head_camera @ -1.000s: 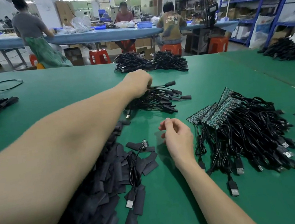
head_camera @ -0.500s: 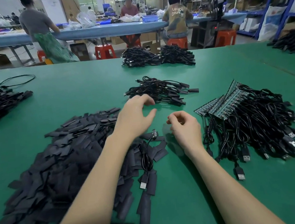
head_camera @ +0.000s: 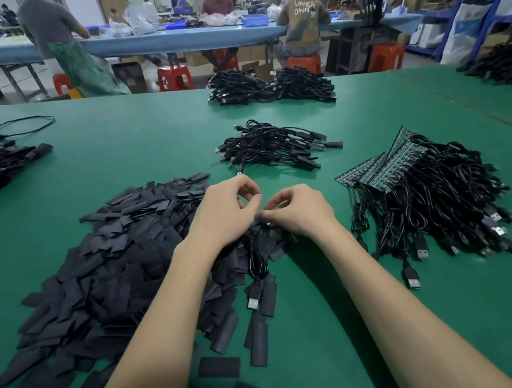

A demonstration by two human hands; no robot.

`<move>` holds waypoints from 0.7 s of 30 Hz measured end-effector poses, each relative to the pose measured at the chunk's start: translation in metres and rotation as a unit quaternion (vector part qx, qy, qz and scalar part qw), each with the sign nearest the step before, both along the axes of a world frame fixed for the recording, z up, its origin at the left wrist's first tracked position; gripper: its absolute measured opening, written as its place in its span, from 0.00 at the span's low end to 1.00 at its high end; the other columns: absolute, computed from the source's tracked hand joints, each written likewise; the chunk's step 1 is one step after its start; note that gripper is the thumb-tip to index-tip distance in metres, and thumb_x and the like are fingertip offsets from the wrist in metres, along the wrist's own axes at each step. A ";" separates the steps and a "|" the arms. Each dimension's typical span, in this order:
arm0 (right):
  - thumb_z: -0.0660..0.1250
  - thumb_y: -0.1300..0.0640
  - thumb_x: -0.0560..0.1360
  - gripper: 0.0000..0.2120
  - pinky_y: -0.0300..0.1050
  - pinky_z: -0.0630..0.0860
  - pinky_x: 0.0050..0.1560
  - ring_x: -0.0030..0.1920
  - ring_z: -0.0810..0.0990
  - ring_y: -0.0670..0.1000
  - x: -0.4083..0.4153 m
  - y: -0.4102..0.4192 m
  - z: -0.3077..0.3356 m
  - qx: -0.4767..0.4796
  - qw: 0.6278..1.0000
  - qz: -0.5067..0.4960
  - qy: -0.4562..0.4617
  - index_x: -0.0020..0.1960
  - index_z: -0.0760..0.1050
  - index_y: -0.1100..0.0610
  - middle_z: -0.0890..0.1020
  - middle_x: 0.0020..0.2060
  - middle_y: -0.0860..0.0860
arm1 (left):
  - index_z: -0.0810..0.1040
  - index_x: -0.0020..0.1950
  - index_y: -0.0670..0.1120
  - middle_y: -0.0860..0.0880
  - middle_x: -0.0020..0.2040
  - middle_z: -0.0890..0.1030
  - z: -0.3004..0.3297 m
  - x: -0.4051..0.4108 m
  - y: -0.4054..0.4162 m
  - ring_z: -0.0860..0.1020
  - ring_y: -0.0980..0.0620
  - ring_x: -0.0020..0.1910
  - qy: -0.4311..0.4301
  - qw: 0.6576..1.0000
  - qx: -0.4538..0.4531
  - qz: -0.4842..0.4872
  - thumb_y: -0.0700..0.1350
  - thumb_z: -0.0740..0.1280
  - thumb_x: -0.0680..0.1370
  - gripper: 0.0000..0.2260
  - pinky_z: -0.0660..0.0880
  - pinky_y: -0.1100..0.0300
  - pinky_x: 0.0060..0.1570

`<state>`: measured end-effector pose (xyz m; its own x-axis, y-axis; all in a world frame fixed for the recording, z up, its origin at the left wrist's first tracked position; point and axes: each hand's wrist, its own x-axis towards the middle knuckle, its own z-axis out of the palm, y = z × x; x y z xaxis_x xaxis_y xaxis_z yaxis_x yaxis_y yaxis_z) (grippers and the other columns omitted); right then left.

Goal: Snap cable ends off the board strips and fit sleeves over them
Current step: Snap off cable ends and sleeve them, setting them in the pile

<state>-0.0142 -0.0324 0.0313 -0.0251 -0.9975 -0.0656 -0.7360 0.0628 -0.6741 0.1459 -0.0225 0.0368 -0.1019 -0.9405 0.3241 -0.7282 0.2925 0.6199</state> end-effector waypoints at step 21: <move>0.70 0.62 0.78 0.06 0.38 0.82 0.41 0.38 0.84 0.50 -0.023 0.005 0.032 0.084 0.918 0.078 -0.378 0.54 0.81 0.59 0.86 0.42 0.54 | 0.82 0.49 0.46 0.52 0.36 0.83 0.014 0.000 0.002 0.80 0.57 0.34 0.398 0.898 0.185 -0.030 0.39 0.72 0.78 0.03 0.78 0.65 0.39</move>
